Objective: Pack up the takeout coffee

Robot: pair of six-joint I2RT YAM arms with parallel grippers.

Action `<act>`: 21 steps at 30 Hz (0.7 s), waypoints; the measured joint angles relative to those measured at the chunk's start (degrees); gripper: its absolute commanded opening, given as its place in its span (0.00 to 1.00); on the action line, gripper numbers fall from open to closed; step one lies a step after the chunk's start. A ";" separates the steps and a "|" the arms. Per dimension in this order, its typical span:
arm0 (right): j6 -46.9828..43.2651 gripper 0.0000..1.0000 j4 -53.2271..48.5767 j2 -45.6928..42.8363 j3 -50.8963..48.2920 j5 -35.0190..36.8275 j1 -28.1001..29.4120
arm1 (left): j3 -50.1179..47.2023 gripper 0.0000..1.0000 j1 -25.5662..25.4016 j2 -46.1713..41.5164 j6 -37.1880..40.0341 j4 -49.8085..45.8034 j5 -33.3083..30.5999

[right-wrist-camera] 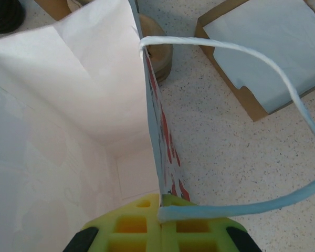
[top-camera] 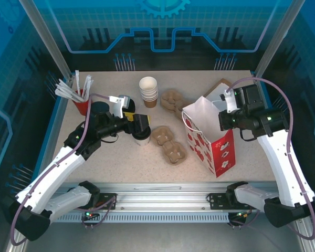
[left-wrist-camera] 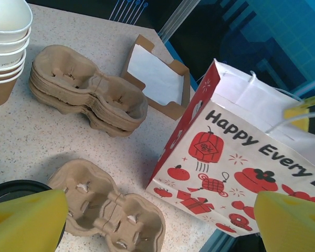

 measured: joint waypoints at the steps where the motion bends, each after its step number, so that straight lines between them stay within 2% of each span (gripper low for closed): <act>1: 0.00 0.02 0.83 0.50 -0.33 -0.07 -0.02 | 0.00 0.93 0.00 0.00 0.00 0.00 0.00; 11: -1.25 0.01 12.13 4.70 -2.05 -2.45 -0.50 | -0.07 0.93 0.00 0.13 -0.02 0.07 0.00; 21: -1.49 0.01 22.16 7.93 -4.04 -6.49 -3.41 | -0.11 0.93 0.00 1.66 -0.02 0.09 0.00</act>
